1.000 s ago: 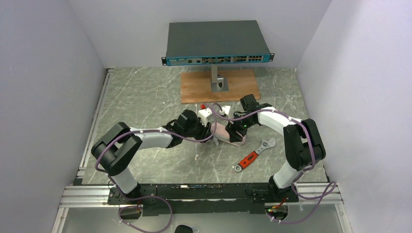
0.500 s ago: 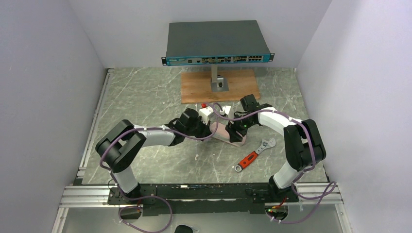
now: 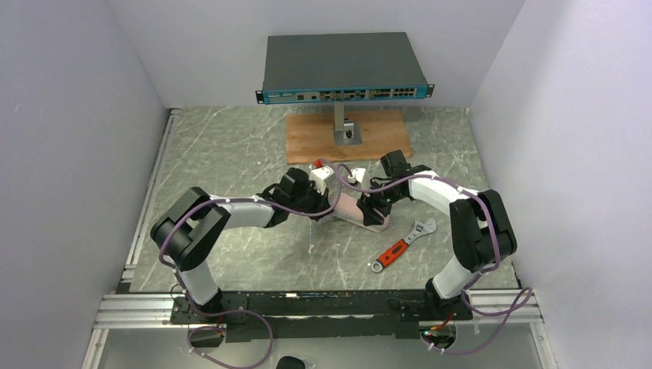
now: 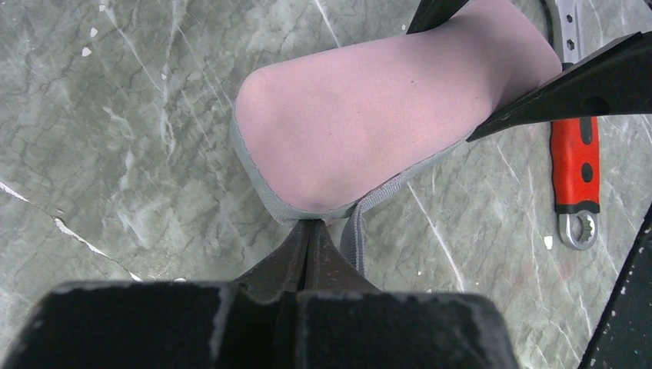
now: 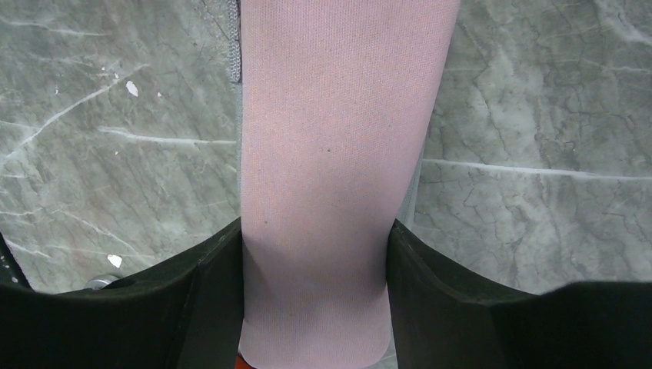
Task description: Open the umbrella
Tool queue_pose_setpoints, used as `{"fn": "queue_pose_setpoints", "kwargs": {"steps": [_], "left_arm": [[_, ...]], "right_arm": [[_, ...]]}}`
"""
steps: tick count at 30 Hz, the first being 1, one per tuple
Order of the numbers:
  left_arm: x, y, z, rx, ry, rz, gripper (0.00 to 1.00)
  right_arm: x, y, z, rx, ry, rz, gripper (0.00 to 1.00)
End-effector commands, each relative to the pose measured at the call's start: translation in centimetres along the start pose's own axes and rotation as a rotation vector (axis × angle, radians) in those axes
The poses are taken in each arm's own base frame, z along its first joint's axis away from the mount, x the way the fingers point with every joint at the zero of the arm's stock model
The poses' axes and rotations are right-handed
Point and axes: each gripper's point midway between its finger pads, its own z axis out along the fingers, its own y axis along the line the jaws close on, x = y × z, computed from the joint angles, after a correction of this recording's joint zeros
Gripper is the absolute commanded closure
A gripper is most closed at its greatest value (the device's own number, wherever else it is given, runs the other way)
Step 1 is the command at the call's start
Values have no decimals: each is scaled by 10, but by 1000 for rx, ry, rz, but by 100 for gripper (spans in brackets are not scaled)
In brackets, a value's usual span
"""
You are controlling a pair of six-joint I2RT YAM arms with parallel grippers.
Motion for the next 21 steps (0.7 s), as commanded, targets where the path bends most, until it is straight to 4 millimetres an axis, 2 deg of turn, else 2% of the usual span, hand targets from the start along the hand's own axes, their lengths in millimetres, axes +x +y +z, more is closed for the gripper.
{"fn": "queue_pose_setpoints", "kwargs": {"steps": [1,4,8,14,16,17,18,21], "left_arm": [[-13,76,-6,-220,-42,-49,100],[-18,93,-14,-253,-58,-45,100],[-18,101,-19,-256,-61,-44,100],[-25,76,-24,-115,-101,32,100],[-27,66,-31,-74,-111,74,85],[-27,62,-37,-63,-118,95,73],[-30,60,-44,-64,-132,146,65],[-36,51,-69,-76,-165,280,47]], "right_arm": [[70,57,3,-187,228,80,100],[73,56,1,-184,239,61,100],[75,56,0,-186,245,51,100],[66,49,2,-183,220,4,100],[62,43,1,-171,211,-36,100],[59,39,0,-161,205,-66,100],[58,35,0,-147,204,-93,100],[55,25,-1,-120,208,-164,100]]}}
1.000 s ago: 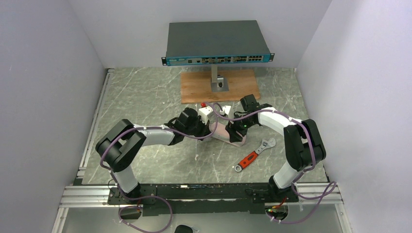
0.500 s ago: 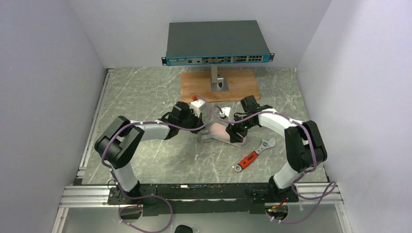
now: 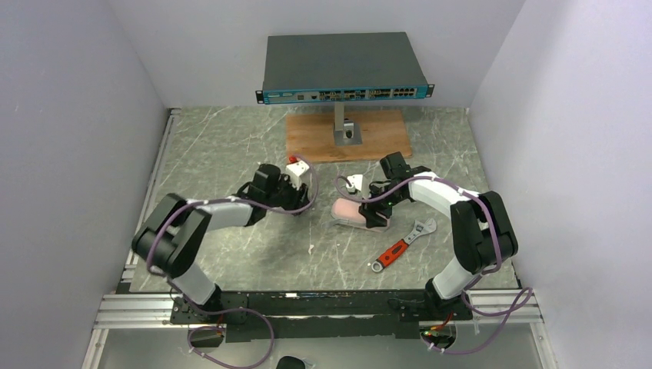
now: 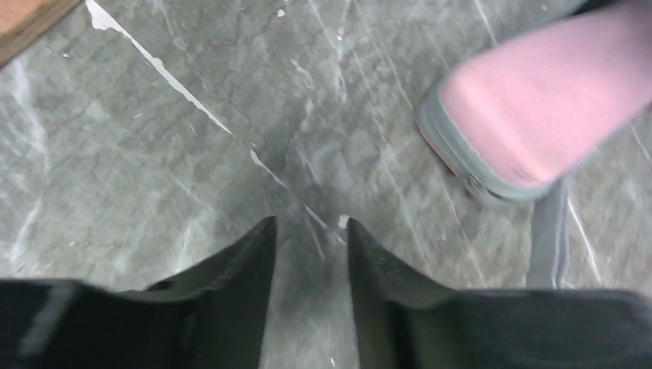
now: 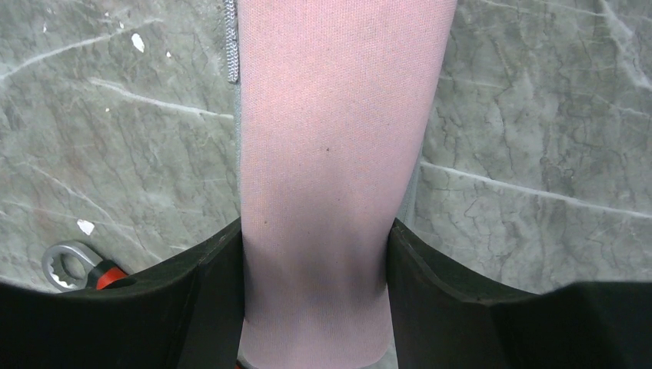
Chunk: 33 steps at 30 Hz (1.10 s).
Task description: Open the umbrella
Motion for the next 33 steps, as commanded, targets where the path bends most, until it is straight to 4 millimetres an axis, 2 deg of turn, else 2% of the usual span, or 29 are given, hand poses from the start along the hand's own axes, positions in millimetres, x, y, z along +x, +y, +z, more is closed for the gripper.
{"fn": "queue_pose_setpoints", "kwargs": {"steps": [1,2,3,4,6,8,9,11,13,15,17,19,24,26,30,33], "left_arm": [[-51,-20,-44,42,-175,268,39],[-49,-21,-54,38,-177,335,33],[-52,-24,-64,43,-198,396,11],[-53,-31,-72,65,-216,460,2],[-50,-51,-88,158,-259,592,0],[-35,-77,-94,312,-237,672,0],[-30,-84,-91,351,-203,638,0],[-18,-86,-80,398,-89,515,0],[-4,-99,-79,561,6,456,0],[5,-97,-65,525,40,416,0],[1,-89,-56,414,-61,467,0],[-12,-90,-52,322,-202,541,0],[-9,-95,-29,284,-212,563,1],[-9,-101,-20,299,-213,574,12],[-8,-115,-8,339,-219,564,44],[-1,-130,-3,370,-220,573,52]], "right_arm": [[46,29,2,-115,183,-20,100],[47,27,1,-116,185,-51,100],[47,26,0,-116,186,-77,100],[47,26,0,-116,185,-110,100],[49,27,-1,-124,184,-188,100],[53,29,-1,-133,189,-257,100],[54,28,-1,-131,189,-291,100],[55,26,-1,-131,188,-354,100],[54,22,0,-125,182,-417,100],[53,19,1,-125,178,-475,100],[52,16,2,-131,177,-525,100],[54,17,2,-148,186,-557,100],[57,18,3,-154,186,-609,100],[55,17,3,-147,180,-607,100],[52,17,3,-143,174,-600,100],[53,18,2,-146,177,-587,100]]}}
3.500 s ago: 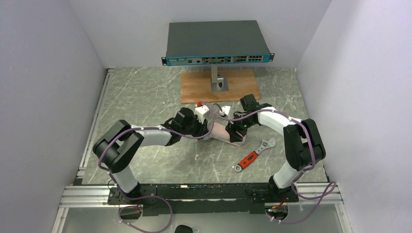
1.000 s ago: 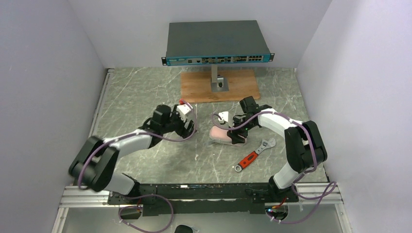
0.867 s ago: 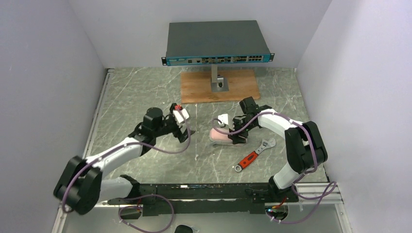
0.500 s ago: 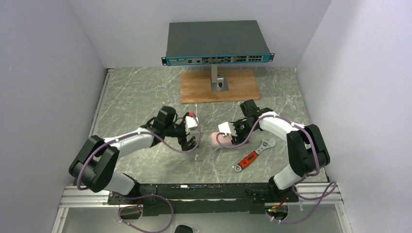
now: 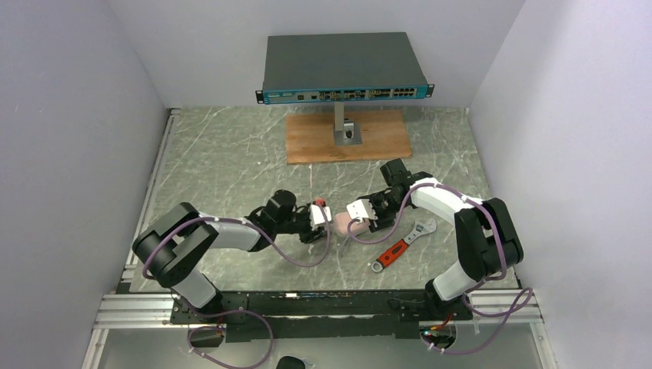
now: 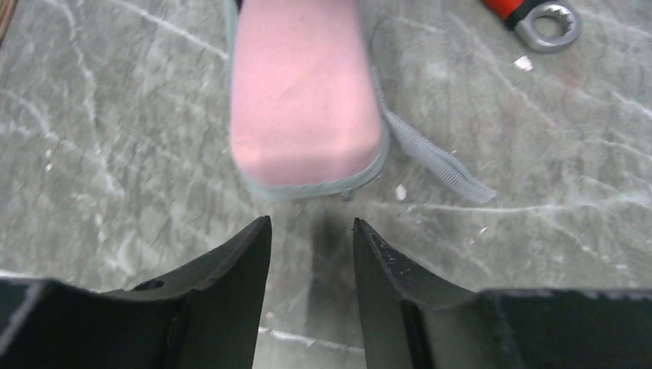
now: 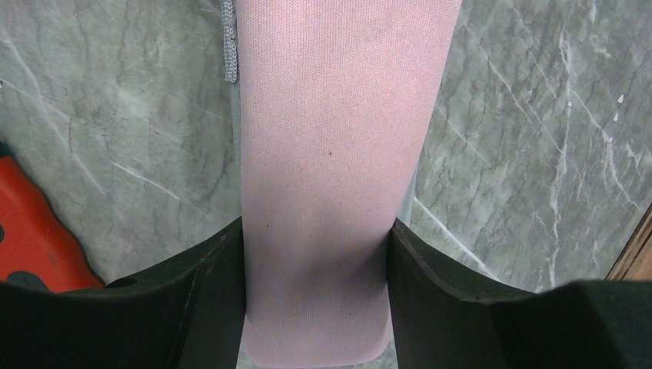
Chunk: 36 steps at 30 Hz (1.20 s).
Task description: Open the umbrella
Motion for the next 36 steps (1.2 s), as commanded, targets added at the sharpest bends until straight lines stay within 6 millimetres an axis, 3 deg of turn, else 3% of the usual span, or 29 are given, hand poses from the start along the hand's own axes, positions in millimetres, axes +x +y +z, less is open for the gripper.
{"fn": "queue_pose_setpoints", "kwargs": {"steps": [1,7,16,21,24,32,36], "left_arm": [[-31,-6,18,7,-103,51,55],[-24,-19,31,30,-93,8,62],[-18,-11,46,-21,-61,-112,74],[-8,-18,44,-13,-27,-173,86],[-2,-19,40,-20,-5,-174,100],[5,31,18,-137,17,-199,100],[4,44,13,-180,8,-167,100]], "right_arm": [[26,46,7,-157,99,53,100],[25,44,8,-147,98,76,100],[26,45,9,-136,103,104,100],[29,49,9,-136,113,122,100],[29,53,10,-140,111,116,100],[28,61,10,-156,103,55,100],[26,62,10,-163,94,21,100]]}}
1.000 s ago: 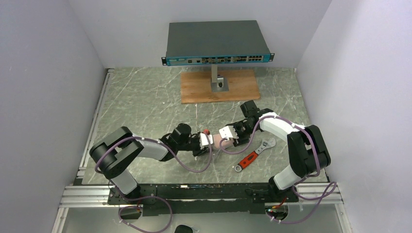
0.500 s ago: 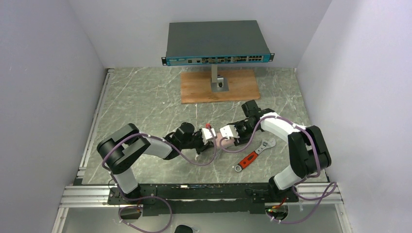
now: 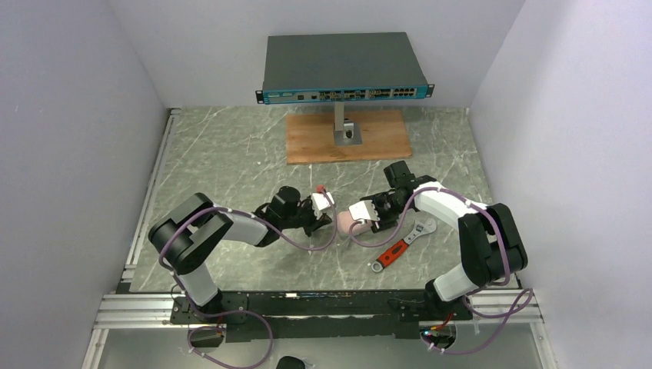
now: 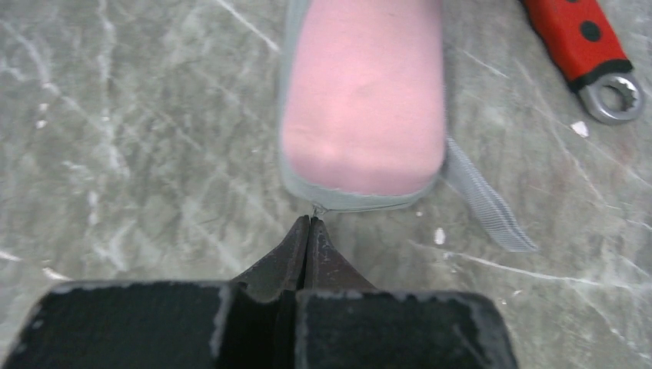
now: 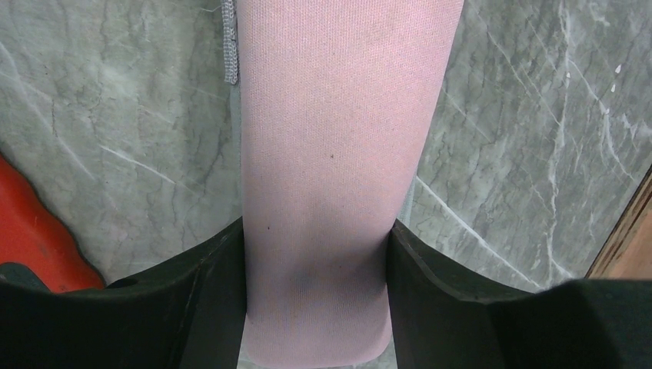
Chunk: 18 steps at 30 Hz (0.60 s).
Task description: Open the umbrella
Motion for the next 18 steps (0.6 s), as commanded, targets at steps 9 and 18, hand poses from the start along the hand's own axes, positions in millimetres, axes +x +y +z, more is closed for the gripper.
{"fn": "queue_pose_setpoints", "kwargs": {"steps": [9,18], "left_arm": [[-25,22,8,15,-23,120,100],[-3,-12,-31,95,-11,182,42]], "right_arm": [[14,51,18,-219,30,-301,100],[11,7,19,-196,20,-353,100]]}}
